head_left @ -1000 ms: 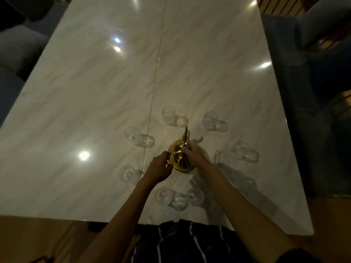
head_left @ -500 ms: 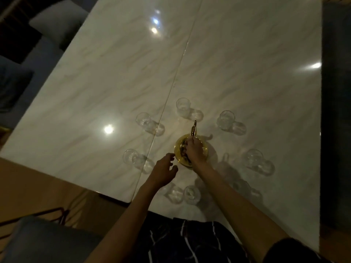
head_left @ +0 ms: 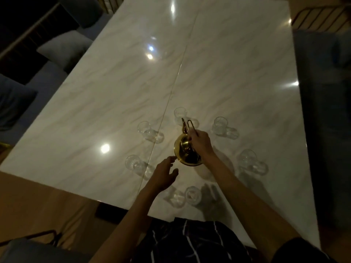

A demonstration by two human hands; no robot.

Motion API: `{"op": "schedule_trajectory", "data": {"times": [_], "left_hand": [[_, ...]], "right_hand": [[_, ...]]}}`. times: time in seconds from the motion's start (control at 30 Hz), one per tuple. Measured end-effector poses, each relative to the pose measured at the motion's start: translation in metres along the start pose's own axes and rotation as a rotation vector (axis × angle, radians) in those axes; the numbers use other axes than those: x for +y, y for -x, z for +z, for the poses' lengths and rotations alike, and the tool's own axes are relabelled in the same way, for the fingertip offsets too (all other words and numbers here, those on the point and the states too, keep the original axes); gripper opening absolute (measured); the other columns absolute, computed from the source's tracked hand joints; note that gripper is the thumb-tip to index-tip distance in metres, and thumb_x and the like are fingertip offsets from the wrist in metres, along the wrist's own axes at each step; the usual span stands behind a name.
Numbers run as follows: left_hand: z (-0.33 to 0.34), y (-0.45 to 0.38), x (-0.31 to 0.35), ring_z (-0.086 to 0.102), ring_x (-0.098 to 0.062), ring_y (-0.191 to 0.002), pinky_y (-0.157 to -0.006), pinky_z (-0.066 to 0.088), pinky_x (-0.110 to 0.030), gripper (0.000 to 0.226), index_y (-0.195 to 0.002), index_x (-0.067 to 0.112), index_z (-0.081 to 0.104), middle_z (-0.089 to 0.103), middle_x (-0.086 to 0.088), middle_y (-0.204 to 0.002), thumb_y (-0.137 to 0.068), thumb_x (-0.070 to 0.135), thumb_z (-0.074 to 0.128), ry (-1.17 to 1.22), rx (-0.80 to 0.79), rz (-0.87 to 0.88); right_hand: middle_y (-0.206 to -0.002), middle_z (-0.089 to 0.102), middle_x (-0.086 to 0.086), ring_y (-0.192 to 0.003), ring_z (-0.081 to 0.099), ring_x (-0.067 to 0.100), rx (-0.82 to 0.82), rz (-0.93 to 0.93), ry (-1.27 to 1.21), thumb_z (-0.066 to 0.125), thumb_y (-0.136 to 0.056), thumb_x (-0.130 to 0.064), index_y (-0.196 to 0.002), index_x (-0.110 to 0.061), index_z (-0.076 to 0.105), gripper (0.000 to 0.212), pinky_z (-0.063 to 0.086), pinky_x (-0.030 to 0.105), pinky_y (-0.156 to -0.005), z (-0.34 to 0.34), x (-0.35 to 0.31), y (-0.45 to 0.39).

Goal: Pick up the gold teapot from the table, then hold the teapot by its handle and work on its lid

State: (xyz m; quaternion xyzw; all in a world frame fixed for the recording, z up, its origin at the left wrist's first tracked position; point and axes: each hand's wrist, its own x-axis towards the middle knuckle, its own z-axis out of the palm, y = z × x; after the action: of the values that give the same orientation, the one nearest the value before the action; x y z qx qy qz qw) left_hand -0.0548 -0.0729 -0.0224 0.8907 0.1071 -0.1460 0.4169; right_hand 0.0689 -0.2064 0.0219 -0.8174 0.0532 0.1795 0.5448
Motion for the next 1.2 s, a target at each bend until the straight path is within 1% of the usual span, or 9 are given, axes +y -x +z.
{"op": "schedule_trajectory", "data": {"times": [0.13,0.27,0.37,0.5,0.6,0.7,0.93,1.03,1.2], "left_hand": [[-0.014,0.009,-0.003,0.057,-0.023,-0.118,-0.095,0.052,-0.039,0.054,-0.142,0.016,0.043,0.055,-0.009,-0.134,-0.092,0.018,0.064,-0.019,0.085,0.200],[-0.033,0.021,-0.009,0.050,-0.015,-0.124,-0.097,0.037,-0.007,0.066,-0.147,0.021,0.038,0.047,-0.005,-0.142,-0.089,0.025,0.068,-0.063,0.152,0.346],[-0.041,0.040,-0.016,0.040,-0.014,-0.135,-0.104,0.040,-0.019,0.075,-0.150,0.030,0.030,0.038,-0.005,-0.150,-0.087,0.036,0.070,-0.057,0.136,0.409],[-0.033,0.069,-0.023,0.027,-0.002,-0.139,-0.103,0.027,-0.006,0.088,-0.152,0.036,0.023,0.024,0.002,-0.158,-0.082,0.044,0.074,-0.026,0.080,0.477],[-0.018,0.085,-0.036,0.028,-0.010,-0.144,-0.110,0.035,-0.021,0.090,-0.153,0.038,0.020,0.019,0.003,-0.160,-0.081,0.050,0.073,-0.013,0.031,0.538],[-0.004,0.095,-0.048,0.034,-0.025,-0.141,-0.108,0.042,-0.040,0.091,-0.152,0.046,0.014,0.023,-0.007,-0.160,-0.080,0.053,0.069,-0.028,-0.021,0.571],[0.024,0.119,-0.074,0.030,-0.029,-0.143,-0.109,0.039,-0.040,0.094,-0.149,0.054,0.005,0.019,-0.010,-0.161,-0.078,0.060,0.068,-0.051,-0.182,0.605],[0.037,0.129,-0.077,0.031,-0.028,-0.143,-0.107,0.039,-0.035,0.094,-0.150,0.051,0.008,0.016,-0.010,-0.162,-0.080,0.057,0.070,-0.089,-0.181,0.618],[0.058,0.140,-0.076,0.027,-0.027,-0.146,-0.106,0.046,-0.046,0.088,-0.152,0.045,0.017,0.008,-0.006,-0.165,-0.082,0.057,0.068,-0.088,-0.201,0.496]], "right_hand": [[-0.070,0.063,0.008,-0.073,0.061,0.024,0.062,-0.079,0.050,0.043,-0.100,-0.037,-0.078,-0.002,0.067,0.048,0.051,0.040,-0.074,-0.004,-0.025,0.021],[-0.070,0.062,0.000,-0.073,0.061,0.020,0.057,-0.156,0.093,0.046,-0.099,-0.035,-0.083,-0.011,0.070,0.038,0.050,0.036,-0.073,-0.004,-0.046,0.050],[-0.065,0.061,-0.006,-0.069,0.061,0.013,0.031,-0.191,0.108,0.050,-0.098,-0.034,-0.086,-0.013,0.073,0.033,0.050,0.033,-0.072,-0.003,-0.050,0.074],[-0.060,0.059,-0.005,-0.057,0.056,0.007,0.014,-0.133,0.110,0.053,-0.097,-0.035,-0.075,-0.014,0.069,0.034,0.045,0.029,-0.063,0.000,-0.039,0.114],[-0.058,0.059,-0.007,-0.054,0.055,0.004,0.008,-0.059,0.106,0.054,-0.097,-0.034,-0.067,-0.022,0.065,0.034,0.043,0.024,-0.059,0.006,-0.025,0.145],[-0.058,0.060,-0.002,-0.053,0.055,0.006,0.003,-0.023,0.164,0.054,-0.097,-0.033,-0.069,-0.013,0.066,0.037,0.044,0.025,-0.058,0.017,-0.009,0.171],[-0.069,0.068,0.013,-0.060,0.065,0.021,0.022,0.085,0.176,0.053,-0.097,-0.036,-0.078,-0.007,0.070,0.038,0.054,0.036,-0.062,0.029,0.023,0.214],[-0.059,0.062,0.001,-0.052,0.058,0.010,0.013,0.096,0.196,0.053,-0.097,-0.035,-0.073,-0.010,0.069,0.038,0.048,0.031,-0.058,0.028,0.032,0.222],[-0.054,0.063,-0.005,-0.050,0.059,0.001,-0.035,0.055,0.306,0.056,-0.095,-0.034,-0.067,-0.017,0.069,0.035,0.049,0.027,-0.056,0.024,0.034,0.222]]}}
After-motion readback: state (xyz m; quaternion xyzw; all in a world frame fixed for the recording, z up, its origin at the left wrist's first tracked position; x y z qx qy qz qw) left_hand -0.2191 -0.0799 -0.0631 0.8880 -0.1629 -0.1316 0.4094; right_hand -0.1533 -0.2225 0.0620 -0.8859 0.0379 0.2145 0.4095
